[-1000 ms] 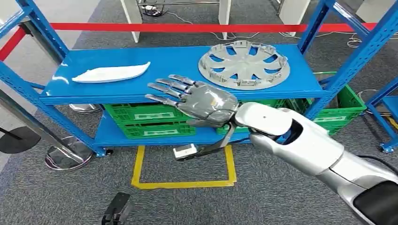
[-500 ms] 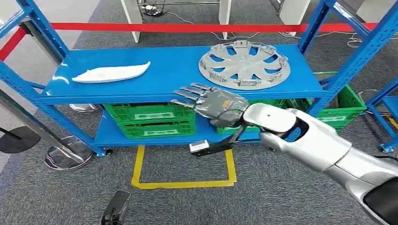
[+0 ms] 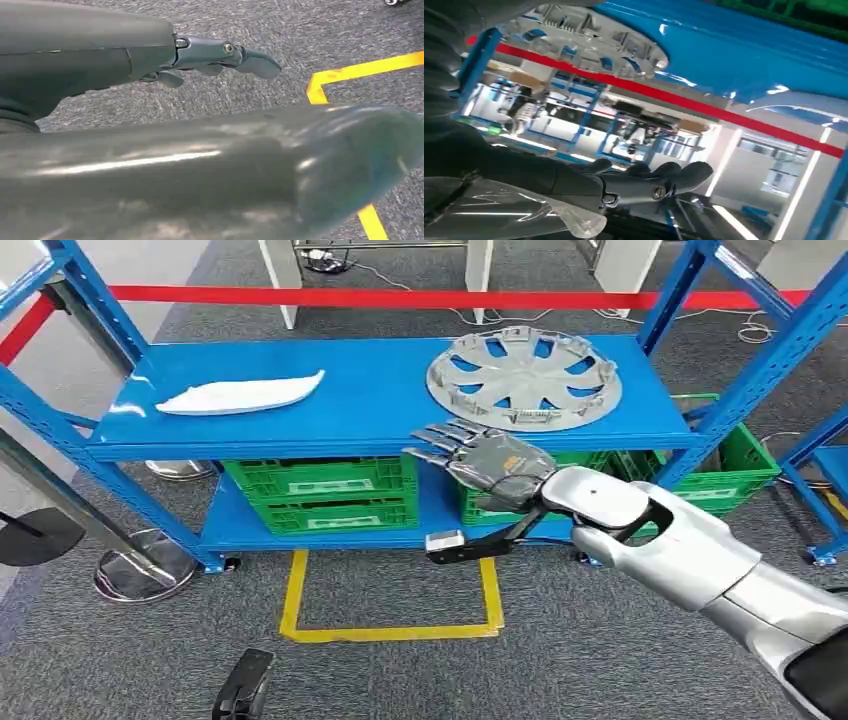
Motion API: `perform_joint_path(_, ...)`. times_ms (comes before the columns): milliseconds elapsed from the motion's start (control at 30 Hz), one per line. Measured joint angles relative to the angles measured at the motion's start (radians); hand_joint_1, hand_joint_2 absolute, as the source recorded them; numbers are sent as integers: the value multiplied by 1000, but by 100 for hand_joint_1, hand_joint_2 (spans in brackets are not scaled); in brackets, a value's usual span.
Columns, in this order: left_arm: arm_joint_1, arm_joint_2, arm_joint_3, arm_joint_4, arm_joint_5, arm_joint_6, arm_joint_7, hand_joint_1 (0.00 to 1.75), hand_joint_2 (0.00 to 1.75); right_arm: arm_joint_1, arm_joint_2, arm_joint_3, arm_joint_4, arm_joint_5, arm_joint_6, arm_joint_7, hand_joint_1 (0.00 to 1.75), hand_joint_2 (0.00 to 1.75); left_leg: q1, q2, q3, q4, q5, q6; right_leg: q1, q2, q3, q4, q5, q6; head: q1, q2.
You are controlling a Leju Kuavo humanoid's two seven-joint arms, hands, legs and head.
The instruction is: Take the parts from the cabinet and place them on the table.
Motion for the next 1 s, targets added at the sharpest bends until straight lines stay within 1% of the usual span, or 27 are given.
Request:
perform_joint_path(33,-1,-1,0,0,0,-3,1,0,0,7,0,-11,0,0,-12,17,0,175,4,0,5,-15,7,9,4,0,4,-5,2,6,0,0)
perform_joint_path(67,-1,-2,0,0,-1,-3,2,0,0,20,0,-25,0,1,-21,28,0,0,11,3,19,-33,16,17,2,0,-4,1,-9,9,2,0)
perform_joint_path(100,-2,-3,0,0,-2,-4,2,0,0,28,0,-39,1,2,-35,41,0,0,12,3,22,-39,19,22,1,0,-22,33,-27,13,6,0)
perform_joint_path(167,-1,-4,0,0,-2,-6,6,0,0,52,0,-57,2,8,-51,60,0,0,12,4,21,-39,20,23,-1,0,-109,194,-87,21,5,0)
perform_joint_path(200,-1,-5,1,0,-2,-9,9,0,0,69,0,-60,2,10,-59,63,0,0,13,3,21,-39,19,23,-3,0,-159,279,-110,25,4,0)
perform_joint_path(233,-1,-5,1,0,-2,-12,13,0,0,89,0,-67,2,10,-63,67,0,0,14,2,22,-38,18,22,-5,0,-194,322,-106,29,5,0)
perform_joint_path(267,0,-5,1,0,-2,-16,16,0,0,105,0,-76,2,10,-64,72,0,0,16,-1,24,-37,14,19,-9,0,-201,310,-73,33,5,0)
perform_joint_path(300,1,-6,2,0,-2,-17,17,0,0,116,0,-85,2,11,-66,75,0,0,20,-4,27,-33,9,13,-14,-1,-184,250,-21,36,5,0)
perform_joint_path(367,0,-8,2,0,-3,-16,21,0,0,127,3,-103,2,15,-69,78,0,0,28,-7,30,-16,-8,-4,-24,-6,-120,74,85,46,6,0)
perform_joint_path(400,0,-5,2,0,-3,-16,23,0,0,136,5,-111,3,15,-69,83,0,0,25,-8,22,-10,-15,-13,-17,-4,-110,68,57,51,9,0)
perform_joint_path(433,0,-7,2,0,-4,-16,26,0,0,141,13,-116,2,11,-62,89,0,0,20,-8,15,6,-19,-20,-18,-2,-94,40,50,33,16,0)
perform_joint_path(467,0,-7,2,0,-5,-15,26,0,0,155,20,-123,2,9,-58,92,0,0,20,-8,11,4,-17,-23,-17,-1,-104,52,48,19,6,0)
perform_joint_path(533,3,-6,2,0,-5,-15,29,0,0,168,20,-135,3,8,-56,92,0,0,21,-8,10,4,-19,-29,-16,1,-108,60,43,5,5,0)
perform_joint_path(567,2,-6,2,0,-6,-15,29,0,0,169,24,-138,2,8,-55,91,0,175,23,-7,11,7,-31,-35,-19,1,-105,58,41,-6,3,0)
perform_joint_path(600,0,-6,2,0,-6,-15,29,0,0,169,28,-144,2,6,-55,90,0,175,22,-6,0,37,-49,-35,-18,1,-102,58,40,-13,0,0)
perform_joint_path(633,-2,-6,2,0,-6,-17,29,0,0,169,32,-150,2,4,-54,90,0,175,20,-6,-36,110,-85,-35,-17,1,-100,58,38,-16,-3,0)
perform_joint_path(667,-3,-6,2,0,-6,-19,33,0,0,171,36,-154,2,2,-54,100,0,175,19,-6,-81,201,-121,-35,-13,1,-100,58,37,-20,-4,0)
perform_joint_path(700,-2,-6,2,0,-6,-24,36,0,0,176,41,-158,3,9,-57,117,0,175,18,-6,-124,279,-147,-33,-9,1,-99,58,35,-22,-4,0)
perform_joint_path(733,0,-6,2,0,-6,-28,39,0,0,182,45,-163,4,22,-62,135,0,175,17,-6,-155,330,-153,-29,-5,1,-97,58,34,-24,-4,0)
perform_joint_path(767,2,-6,2,0,-6,-34,42,0,0,189,52,-168,4,39,-70,155,0,175,13,-6,-163,331,-134,-22,0,2,-94,58,32,-27,-4,0)
perform_joint_path(800,2,-5,2,0,-7,-39,44,0,0,194,59,-177,5,58,-84,177,0,175,8,-6,-151,289,-92,-12,5,3,-90,58,30,-29,-5,0)
perform_joint_path(833,1,-5,2,0,-9,-41,45,0,0,196,64,-185,5,76,-95,191,0,175,2,-7,-124,216,-40,1,10,5,-86,58,29,-31,-5,0)
perform_joint_path(867,1,-4,2,0,-9,-45,47,0,0,196,68,-189,5,85,-101,199,0,175,-7,-7,-89,123,15,17,13,6,-81,57,27,-34,-4,0)
perform_joint_path(900,1,-3,2,0,-9,-48,49,0,0,198,76,-198,6,100,-109,206,0,175,-15,-8,-67,68,31,36,12,6,-81,55,26,-34,-4,0)
perform_joint_path(933,1,2,2,0,-10,-53,51,0,0,198,80,-203,7,112,-115,213,0,175,-16,-7,-64,57,32,40,20,8,-83,55,26,-31,1,0)
perform_joint_path(967,0,0,2,0,-11,-53,51,0,0,202,84,-206,9,126,-116,217,0,175,-20,-6,-57,41,25,40,13,7,-88,54,29,-26,-2,0)
perform_joint_path(1000,0,0,2,0,-12,-53,52,0,0,209,88,-210,11,143,-117,220,0,175,-21,-6,-58,34,20,40,12,6,-91,53,31,-22,-4,0)
